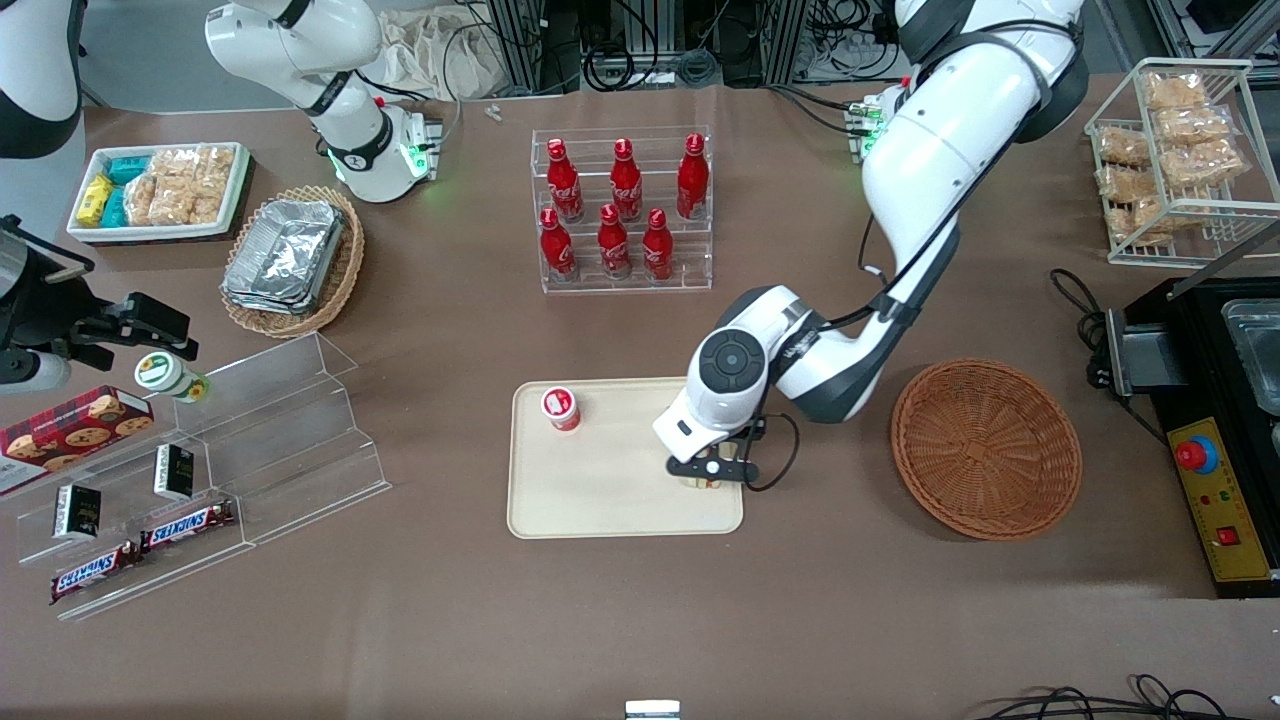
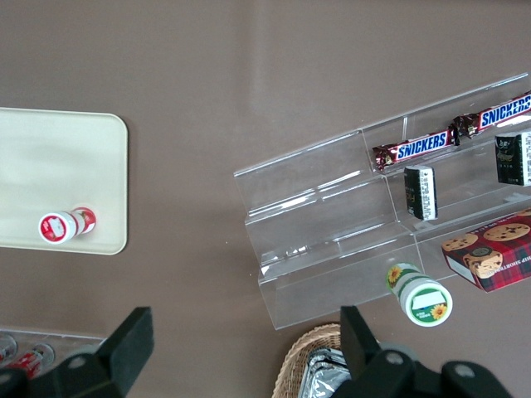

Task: Place sandwich from basket to tray
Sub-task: 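Lower the sandwich onto the tray and open the left gripper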

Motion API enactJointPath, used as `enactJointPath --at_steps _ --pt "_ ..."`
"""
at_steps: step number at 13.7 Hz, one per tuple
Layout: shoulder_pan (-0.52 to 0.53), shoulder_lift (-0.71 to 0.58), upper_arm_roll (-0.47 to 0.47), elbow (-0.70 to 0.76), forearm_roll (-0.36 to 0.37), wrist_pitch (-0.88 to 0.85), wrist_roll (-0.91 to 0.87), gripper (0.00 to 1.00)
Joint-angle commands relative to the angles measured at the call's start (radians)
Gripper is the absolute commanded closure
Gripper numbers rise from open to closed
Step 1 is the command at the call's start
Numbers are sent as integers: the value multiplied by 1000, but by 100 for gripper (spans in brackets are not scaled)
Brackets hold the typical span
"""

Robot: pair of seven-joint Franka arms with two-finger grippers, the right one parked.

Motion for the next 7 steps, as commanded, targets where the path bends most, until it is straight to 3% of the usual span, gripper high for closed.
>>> enactJointPath --at_steps 1,4,7 --pt "55 -134 -1 -18 -72 -126 18 1" --pt "138 -258 0 -15 -172 -302 164 1" --pt "245 -346 0 -9 -221 -433 267 1"
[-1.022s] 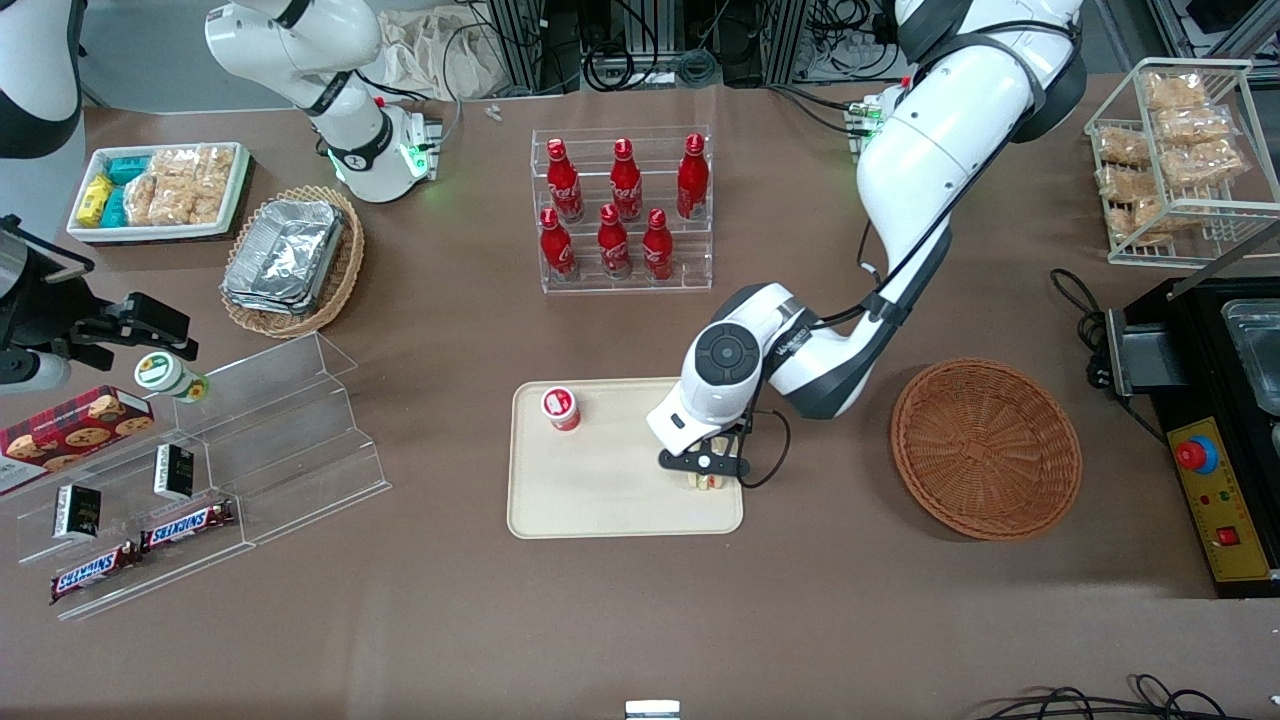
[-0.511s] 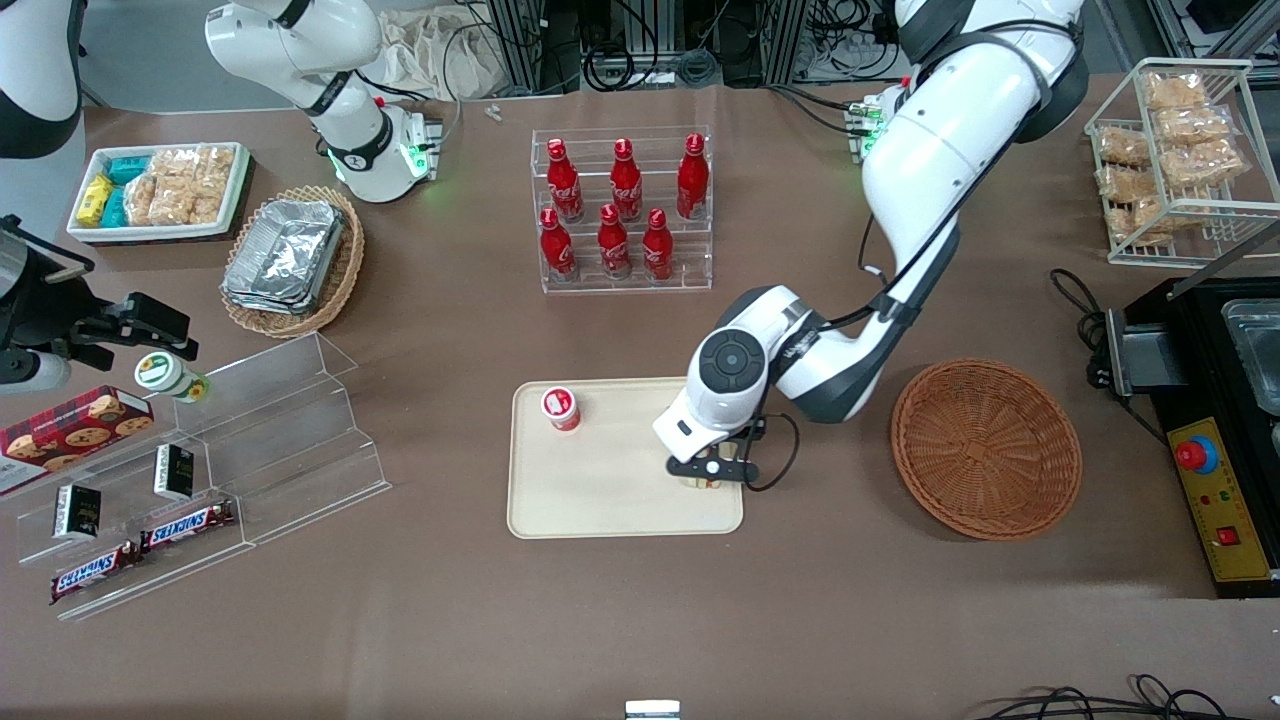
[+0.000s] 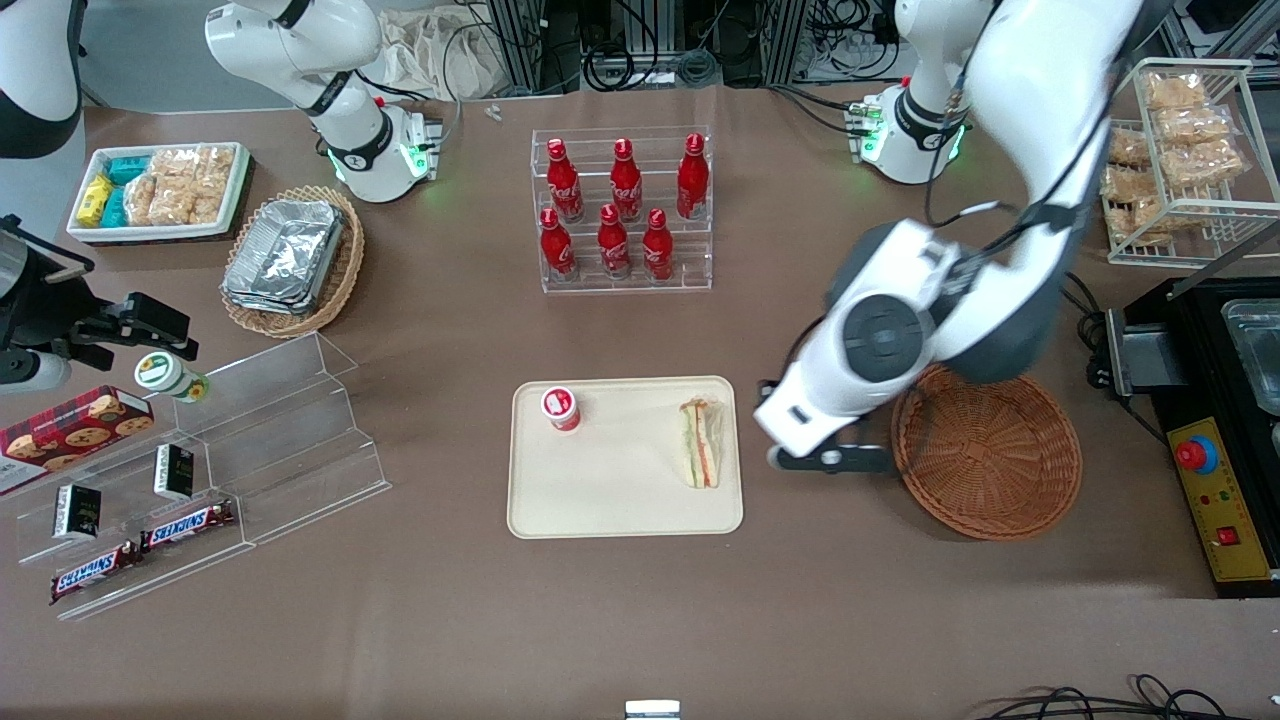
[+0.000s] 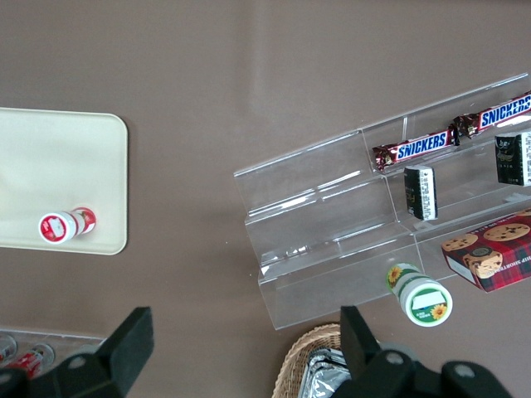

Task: Place sandwich from basket to tray

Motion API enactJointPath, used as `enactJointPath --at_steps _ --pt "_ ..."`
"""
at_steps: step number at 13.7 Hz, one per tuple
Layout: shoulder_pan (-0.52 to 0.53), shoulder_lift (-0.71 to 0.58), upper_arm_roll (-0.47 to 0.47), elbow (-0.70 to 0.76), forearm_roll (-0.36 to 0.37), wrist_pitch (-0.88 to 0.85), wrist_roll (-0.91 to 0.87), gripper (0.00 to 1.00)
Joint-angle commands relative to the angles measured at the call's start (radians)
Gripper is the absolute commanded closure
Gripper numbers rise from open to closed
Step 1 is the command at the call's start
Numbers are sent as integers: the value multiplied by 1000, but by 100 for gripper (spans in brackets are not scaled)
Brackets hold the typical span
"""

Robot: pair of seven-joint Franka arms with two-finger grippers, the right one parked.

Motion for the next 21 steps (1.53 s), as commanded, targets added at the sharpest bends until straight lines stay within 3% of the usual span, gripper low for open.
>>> enactJointPath --at_steps 1,9,21 --pt "98 -90 -3 -26 -59 -87 108 1" --pt "311 -254 4 -25 -54 -189 401 1" --pt "388 -294 8 -14 -39 -221 412 0"
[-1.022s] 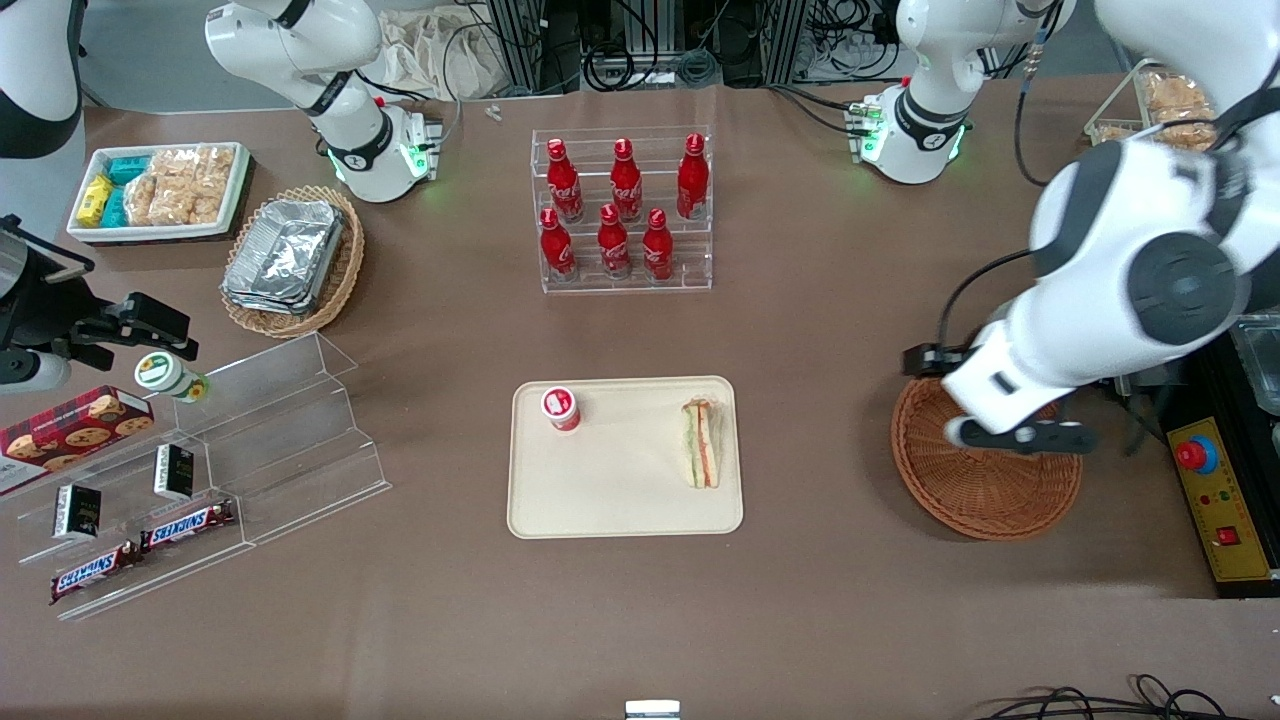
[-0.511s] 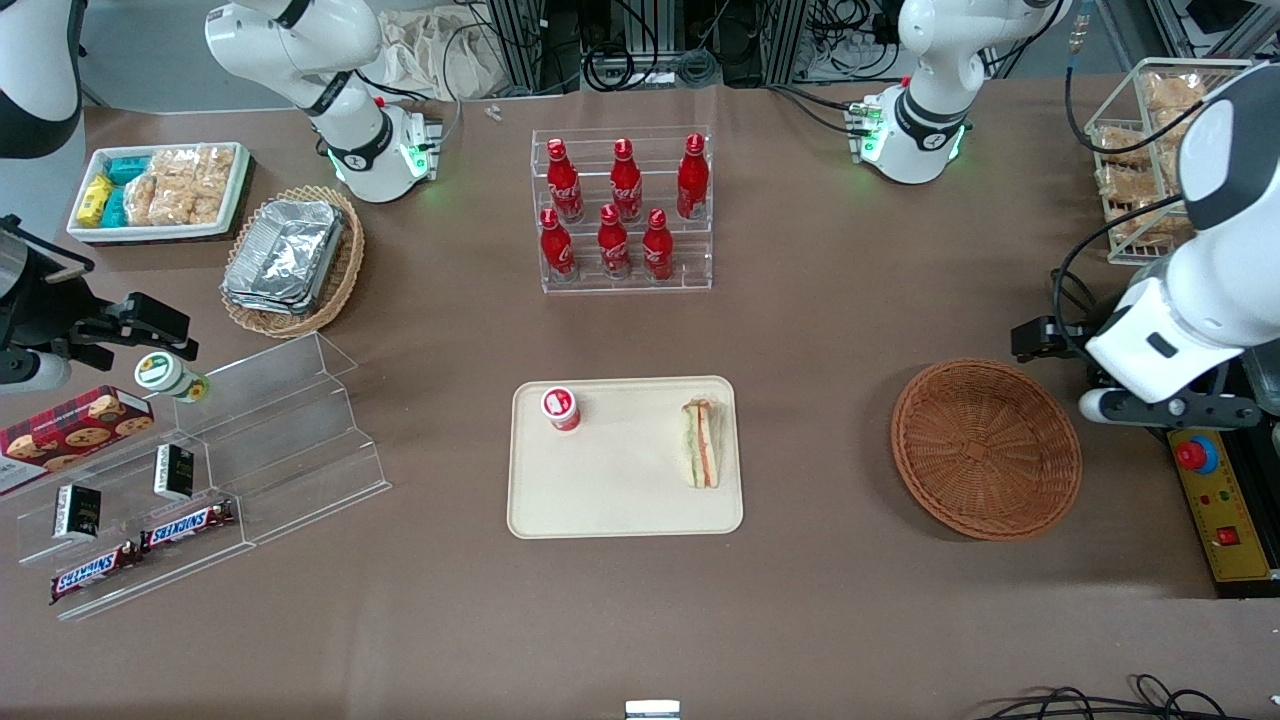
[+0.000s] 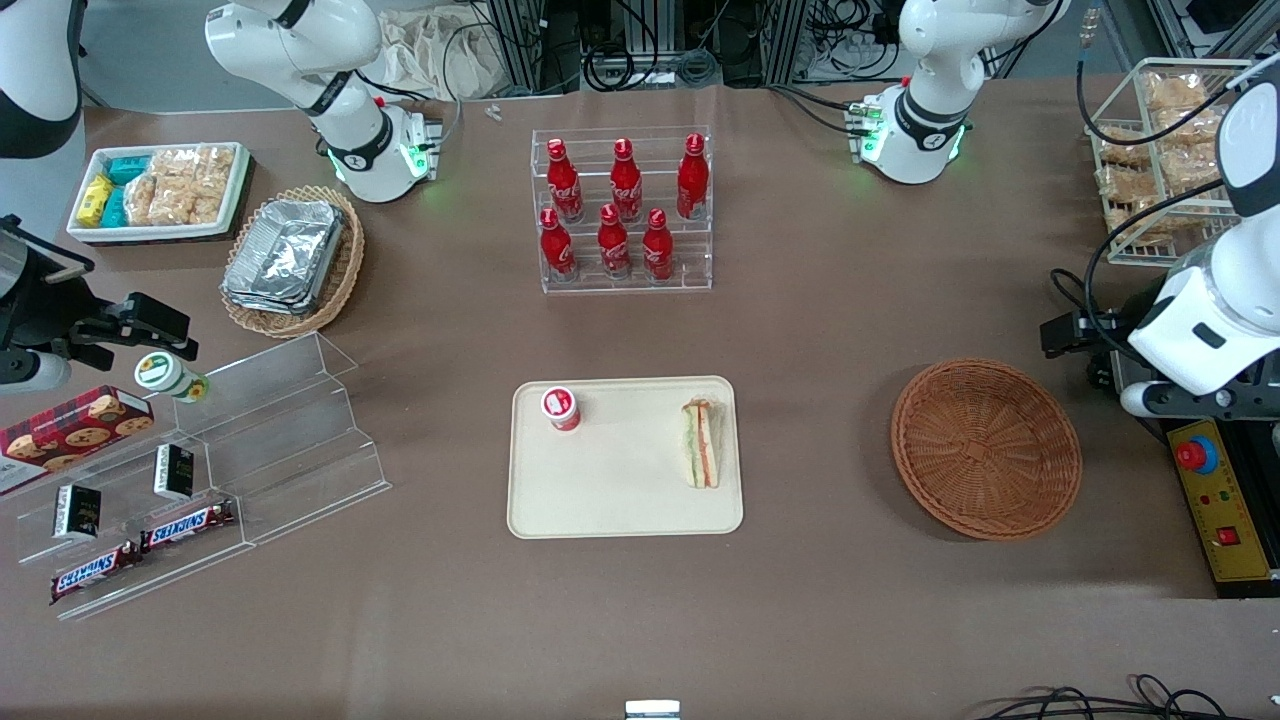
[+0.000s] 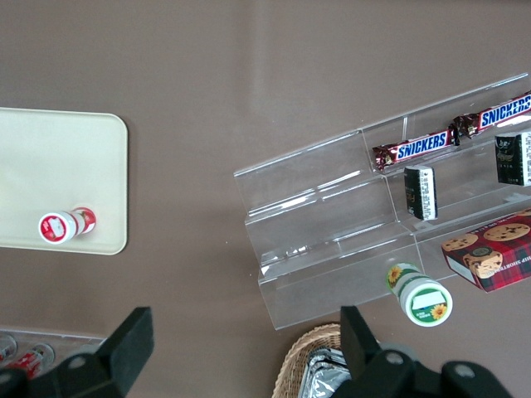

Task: Place sandwich from basket to tray

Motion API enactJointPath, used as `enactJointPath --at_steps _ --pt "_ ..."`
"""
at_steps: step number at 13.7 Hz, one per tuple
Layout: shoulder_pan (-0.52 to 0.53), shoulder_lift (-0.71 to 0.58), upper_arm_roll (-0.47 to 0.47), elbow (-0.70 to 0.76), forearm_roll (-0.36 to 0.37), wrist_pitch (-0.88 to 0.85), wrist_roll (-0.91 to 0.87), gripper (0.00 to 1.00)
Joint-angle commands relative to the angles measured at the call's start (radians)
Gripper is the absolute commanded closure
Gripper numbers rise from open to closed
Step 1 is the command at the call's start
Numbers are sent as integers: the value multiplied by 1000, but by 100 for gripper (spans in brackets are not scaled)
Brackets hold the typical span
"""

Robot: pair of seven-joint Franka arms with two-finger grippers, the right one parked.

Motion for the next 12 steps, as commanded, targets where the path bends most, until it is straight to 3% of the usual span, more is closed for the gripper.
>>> enactJointPath --at_steps 1,5,7,9,12 --pt "27 -30 -7 -12 19 -13 24 0" --pt "25 -50 29 -12 6 -16 92 0" --pt "-118 -64 191 -13 -1 -15 89 0" --pt "-232 -68 328 -13 -54 -15 83 0" --pt "-280 -81 398 -19 -85 -7 58 0"
